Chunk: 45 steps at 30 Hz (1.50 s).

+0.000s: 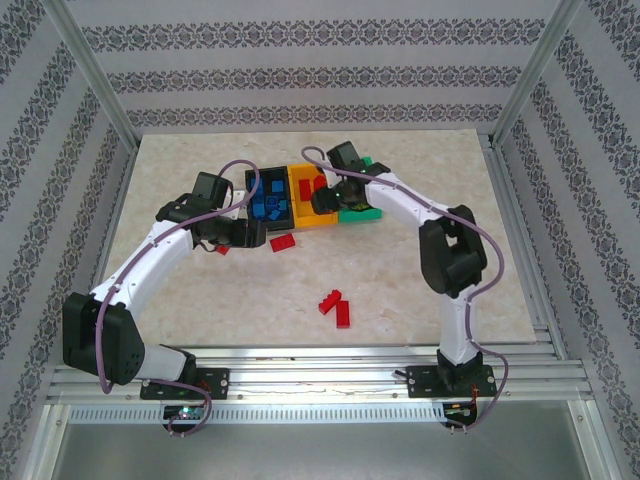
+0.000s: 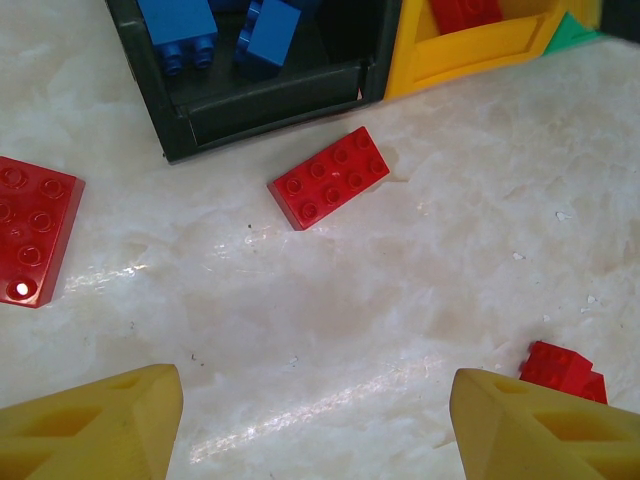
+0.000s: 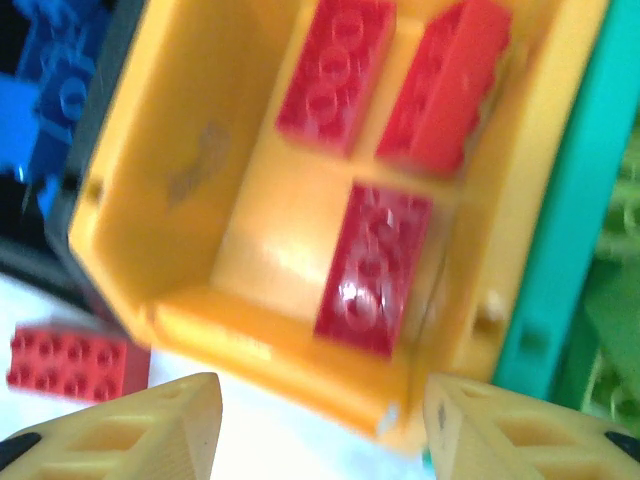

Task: Sort the legos into containers by color
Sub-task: Place the lego in the container, then pick up the lego from the bottom-center of the table.

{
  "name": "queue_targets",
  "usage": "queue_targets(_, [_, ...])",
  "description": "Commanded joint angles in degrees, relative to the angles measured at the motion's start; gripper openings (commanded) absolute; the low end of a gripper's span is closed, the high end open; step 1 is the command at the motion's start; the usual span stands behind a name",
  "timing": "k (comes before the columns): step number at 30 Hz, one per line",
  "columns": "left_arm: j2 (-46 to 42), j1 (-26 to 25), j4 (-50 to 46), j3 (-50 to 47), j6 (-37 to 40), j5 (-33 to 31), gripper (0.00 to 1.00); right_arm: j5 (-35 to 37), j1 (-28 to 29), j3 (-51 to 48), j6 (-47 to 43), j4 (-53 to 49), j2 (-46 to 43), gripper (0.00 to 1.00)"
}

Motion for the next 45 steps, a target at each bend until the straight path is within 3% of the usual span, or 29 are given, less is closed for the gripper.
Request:
queue_targets(1, [0.68, 0.74, -1.36, 0.85, 0.67, 0.45, 0.71, -0.04, 1.67, -7.34, -0.22, -0.93, -7.61, 0.56])
queue_targets(8, [0.67, 0.73, -1.32, 0.86, 0.58, 1.2, 0.71, -2.26, 5.3, -25.68, 3.04, -1.15, -20.89, 0.58])
queue_targets(15, [0.4, 0.67, -1.28, 0.86, 0.53, 1.45, 0.71, -7.9, 9.62, -37.64, 9.58, -1.37, -28.49, 0.61])
queue_targets(24, [-0.11, 0.72, -1.18, 0.63, 0.58, 1.66, 0.71, -5.32, 16.55, -45.02, 16.5, -4.68, -32.83, 0.67])
queue_targets(27, [0.01, 0.72, -1.19, 0.89, 0.58, 1.82, 0.71, -0.06, 20.27, -46.54, 18.28, -6.43, -34.89, 0.69])
queue_targets(41, [0.46, 0.73, -1.23, 0.88, 0.53, 1.94, 0.71, -1.15, 22.24, -45.45, 20.08, -0.21, -29.11, 0.69])
queue_targets(45, [0.35, 0.69, -1.11, 0.75, 0.53, 1.72, 0.71, -1.05, 22.93, -45.0, 19.93, 0.02, -27.22, 0.63])
